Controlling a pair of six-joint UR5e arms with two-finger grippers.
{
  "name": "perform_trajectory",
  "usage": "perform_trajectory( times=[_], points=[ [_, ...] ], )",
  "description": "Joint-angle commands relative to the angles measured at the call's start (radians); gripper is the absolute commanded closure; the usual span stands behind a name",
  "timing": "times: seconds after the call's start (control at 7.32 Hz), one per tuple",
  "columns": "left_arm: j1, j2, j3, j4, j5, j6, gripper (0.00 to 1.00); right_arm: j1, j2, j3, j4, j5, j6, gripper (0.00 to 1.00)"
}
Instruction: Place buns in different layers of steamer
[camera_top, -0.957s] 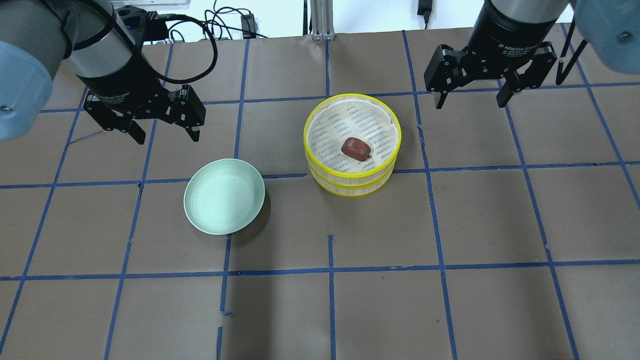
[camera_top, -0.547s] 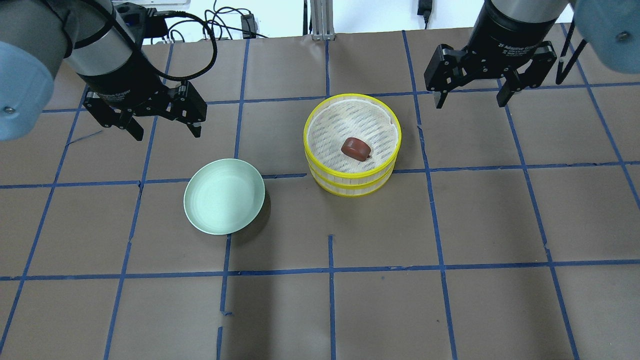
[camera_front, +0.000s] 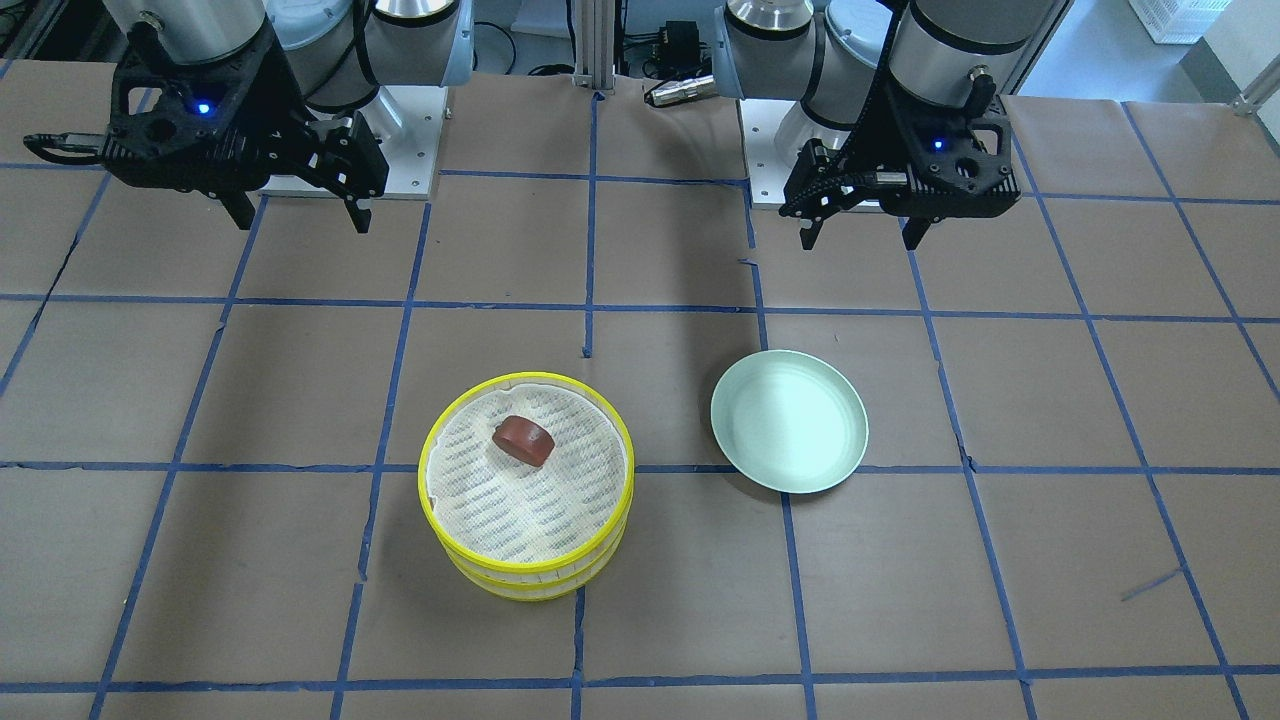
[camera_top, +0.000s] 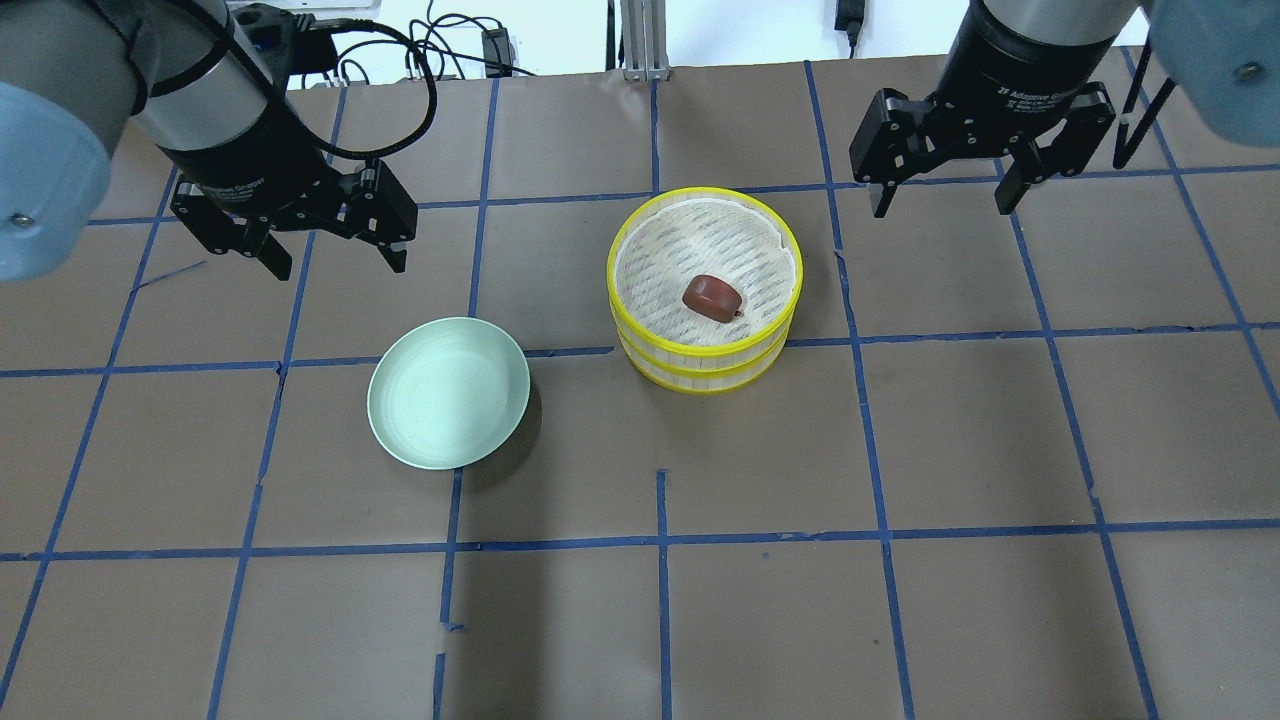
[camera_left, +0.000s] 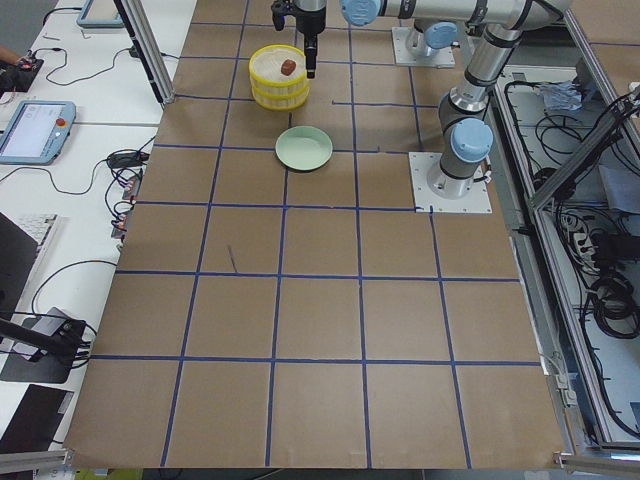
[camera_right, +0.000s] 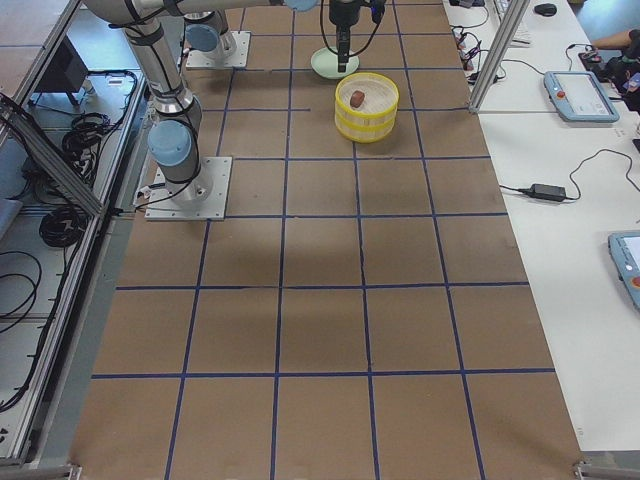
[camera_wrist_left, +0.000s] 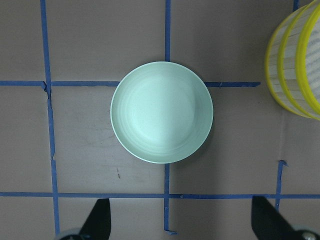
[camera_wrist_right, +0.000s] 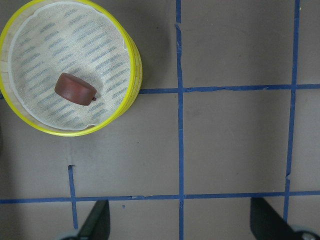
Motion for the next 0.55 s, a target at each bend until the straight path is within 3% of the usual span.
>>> perform_trajectory(
  times=[0.0, 0.41],
  points=[
    [0.001, 0.000, 0.000, 0.001, 0.000, -0.003, 0.00, 0.000, -0.001, 0.001, 0.001, 0.005, 0.000, 0.00],
    [-0.002, 0.000, 0.000, -0.007, -0.002, -0.003, 0.00, -0.006, -0.001, 0.004, 0.001, -0.004, -0.012, 0.00]
  ],
)
